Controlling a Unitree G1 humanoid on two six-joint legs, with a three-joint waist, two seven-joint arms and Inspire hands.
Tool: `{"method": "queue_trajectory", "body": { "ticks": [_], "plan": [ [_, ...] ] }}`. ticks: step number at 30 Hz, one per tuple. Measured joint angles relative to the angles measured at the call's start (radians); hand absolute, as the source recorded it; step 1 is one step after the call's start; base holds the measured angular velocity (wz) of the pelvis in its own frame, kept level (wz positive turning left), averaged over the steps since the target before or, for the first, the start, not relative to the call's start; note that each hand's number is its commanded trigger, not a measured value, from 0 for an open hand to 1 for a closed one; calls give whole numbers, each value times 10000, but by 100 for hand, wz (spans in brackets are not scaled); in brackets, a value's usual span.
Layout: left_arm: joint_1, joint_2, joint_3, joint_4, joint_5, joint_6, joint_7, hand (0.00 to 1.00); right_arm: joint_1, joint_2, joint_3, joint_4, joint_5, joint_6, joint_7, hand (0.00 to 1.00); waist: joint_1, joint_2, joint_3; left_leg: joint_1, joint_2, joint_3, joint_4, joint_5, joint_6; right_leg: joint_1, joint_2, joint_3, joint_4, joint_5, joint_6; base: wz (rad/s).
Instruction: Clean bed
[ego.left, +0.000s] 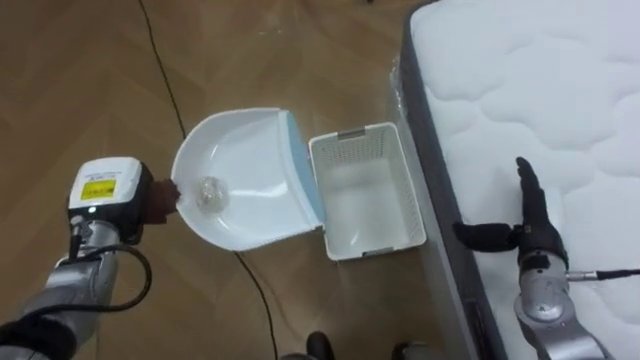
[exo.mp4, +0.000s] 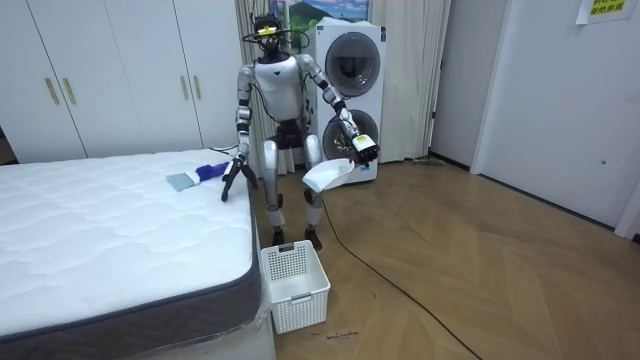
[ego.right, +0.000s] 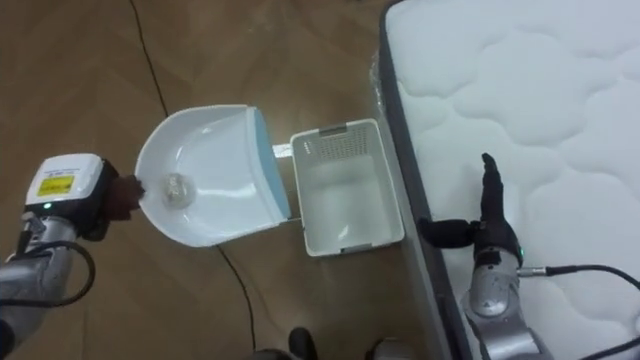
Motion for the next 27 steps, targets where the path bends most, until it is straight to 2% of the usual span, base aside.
{"method": "queue_trajectory", "body": {
  "ticks": [2, 4, 7, 8, 11, 14, 18, 21, 24, 27],
  "plan": [
    [-244, 120, -408, 0, 9, 276, -177, 100, -56, -116, 194, -128, -298, 41, -105, 0, -70, 172, 39, -250, -73, 169, 41, 30, 167, -442, -121, 157, 303, -71, 41, -6],
    [-395, 203, -736, -5, 65, 375, -341, 100, -183, -240, 367, -232, -395, 47, -189, 0, -160, 263, 54, -407, -161, 299, 71, 66, 244, -741, -229, 299, 516, -152, 61, -7],
    [-428, 327, -937, 25, 303, 383, -436, 100, -296, -342, 463, -409, -678, 78, -148, 0, -292, 352, 51, -508, -183, 530, 126, 41, 303, -1028, -286, 542, 862, -260, 61, -10],
    [-430, 331, -1013, 48, 308, 383, -530, 100, -244, -418, 462, -529, -744, 94, -146, 0, -324, 456, 45, -508, -189, 568, 126, 44, 312, -1066, -296, 584, 903, -263, 64, -10],
    [-431, 369, -1040, 78, 322, 420, -651, 100, -160, -479, 470, -615, -927, 78, -148, 0, -436, 577, 61, -475, -275, 683, 116, 63, 337, -1176, -337, 718, 1149, -348, 78, -2],
    [-431, 428, -1123, 120, 278, 567, -800, 100, -130, -486, 489, -778, -1098, 84, -151, 0, -628, 585, 55, -490, -379, 759, 111, 64, 337, -1298, -445, 770, 1368, -487, 97, 6],
    [-498, 439, -1253, 385, 186, 637, -1035, 100, -1, -497, 673, -1042, -1161, 112, -270, 0, -701, 607, 52, -592, -359, 798, 175, 59, 330, -1460, -405, 814, 1397, -521, 94, -1],
    [-887, 464, -1371, 862, 185, 692, -1244, 100, -88, -508, 843, -1115, -1160, 175, -441, 0, -756, 669, 47, -869, -338, 804, 299, 59, 331, -1723, -404, 834, 1492, -520, 93, 2],
    [-1169, 632, -1467, 948, 303, 788, -1415, 100, -95, -493, 849, -1176, -1196, 215, -509, 0, -770, 748, 60, -921, -332, 833, 299, 58, 332, -1796, -401, 826, 1509, -521, 92, 0],
    [-1259, 962, -1467, 958, 302, 834, -1429, 100, -126, -499, 822, -1208, -1518, 198, -508, 0, -834, 889, 113, -821, -325, 977, 270, 51, 344, -1794, -439, 874, 1598, -522, 92, -7]
  ]
}}
